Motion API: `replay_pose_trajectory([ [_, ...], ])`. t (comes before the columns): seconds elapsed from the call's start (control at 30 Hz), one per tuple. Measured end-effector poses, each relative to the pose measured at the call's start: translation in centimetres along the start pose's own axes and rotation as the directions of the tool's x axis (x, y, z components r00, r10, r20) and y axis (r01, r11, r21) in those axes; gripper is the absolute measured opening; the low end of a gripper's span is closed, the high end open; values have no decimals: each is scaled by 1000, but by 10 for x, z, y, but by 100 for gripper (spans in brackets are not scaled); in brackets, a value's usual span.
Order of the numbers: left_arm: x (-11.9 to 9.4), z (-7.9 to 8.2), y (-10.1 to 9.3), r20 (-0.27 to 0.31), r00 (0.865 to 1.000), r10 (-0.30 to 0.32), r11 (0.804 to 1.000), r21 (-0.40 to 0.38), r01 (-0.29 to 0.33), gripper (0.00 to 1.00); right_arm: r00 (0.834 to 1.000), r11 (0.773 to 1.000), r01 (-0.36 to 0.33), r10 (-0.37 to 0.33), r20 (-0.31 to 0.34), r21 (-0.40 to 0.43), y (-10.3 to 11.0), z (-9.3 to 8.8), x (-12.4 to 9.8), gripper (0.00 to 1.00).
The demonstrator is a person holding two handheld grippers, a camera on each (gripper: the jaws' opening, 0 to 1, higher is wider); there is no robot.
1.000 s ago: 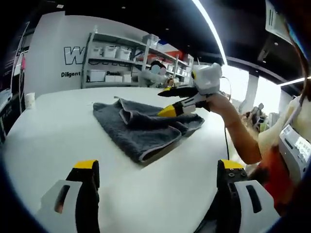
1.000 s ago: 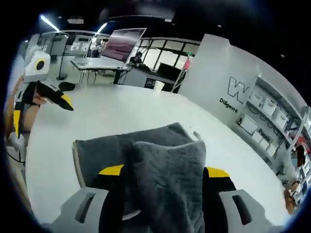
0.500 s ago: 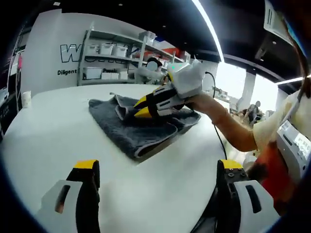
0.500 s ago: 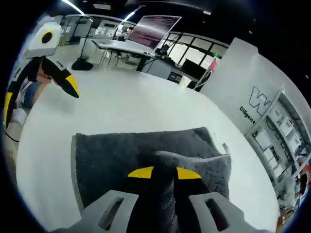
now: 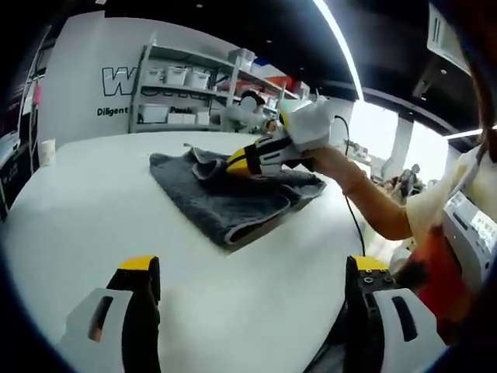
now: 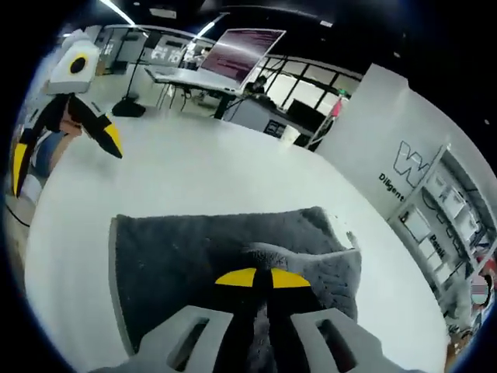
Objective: Open the folded towel by lifting each exposed corner and separating the folded layers until the towel lies flat within the target outline without major curled edges
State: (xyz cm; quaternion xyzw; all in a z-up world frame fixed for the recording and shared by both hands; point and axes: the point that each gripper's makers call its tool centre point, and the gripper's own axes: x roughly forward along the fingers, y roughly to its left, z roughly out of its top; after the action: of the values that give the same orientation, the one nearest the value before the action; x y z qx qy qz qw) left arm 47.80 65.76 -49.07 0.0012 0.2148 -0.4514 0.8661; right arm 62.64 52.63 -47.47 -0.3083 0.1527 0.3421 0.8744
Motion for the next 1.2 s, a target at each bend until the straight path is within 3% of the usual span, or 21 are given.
replay_pose_trajectory([
  [0.27, 3, -2, -7, -20, 1000, -23, 999, 24, 24, 97, 993, 995, 84, -88, 82, 52, -45, 16, -35, 0],
  [0.53, 2, -1, -7, -19, 1000, -21, 999, 26, 22, 97, 978, 979, 176, -186, 92, 103, -97, 12, -64, 0],
  [0.67, 0, 0, -9, -18, 1000, -22, 999, 31, 22, 97, 968, 966, 231, -240, 70, 119, -124, 0, -72, 0],
  [0.77, -1, 1, -11, -12, 1000, -23, 999, 32, 23, 97, 951, 947, 302, -307, 25, 109, -150, -15, -76, 0],
  [0.97, -4, 1, -11, -13, 1000, -21, 999, 39, 22, 97, 939, 934, 343, -342, -27, 101, -183, -35, -75, 0],
  [1.07, -3, 1, -10, -12, 1000, -20, 999, 38, 20, 97, 922, 917, 388, -384, -59, 91, -202, -46, -73, 0],
  [1.2, -1, -1, -11, -18, 999, -28, 999, 37, 28, 97, 910, 909, 409, -400, -106, 84, -222, -62, -65, 0],
])
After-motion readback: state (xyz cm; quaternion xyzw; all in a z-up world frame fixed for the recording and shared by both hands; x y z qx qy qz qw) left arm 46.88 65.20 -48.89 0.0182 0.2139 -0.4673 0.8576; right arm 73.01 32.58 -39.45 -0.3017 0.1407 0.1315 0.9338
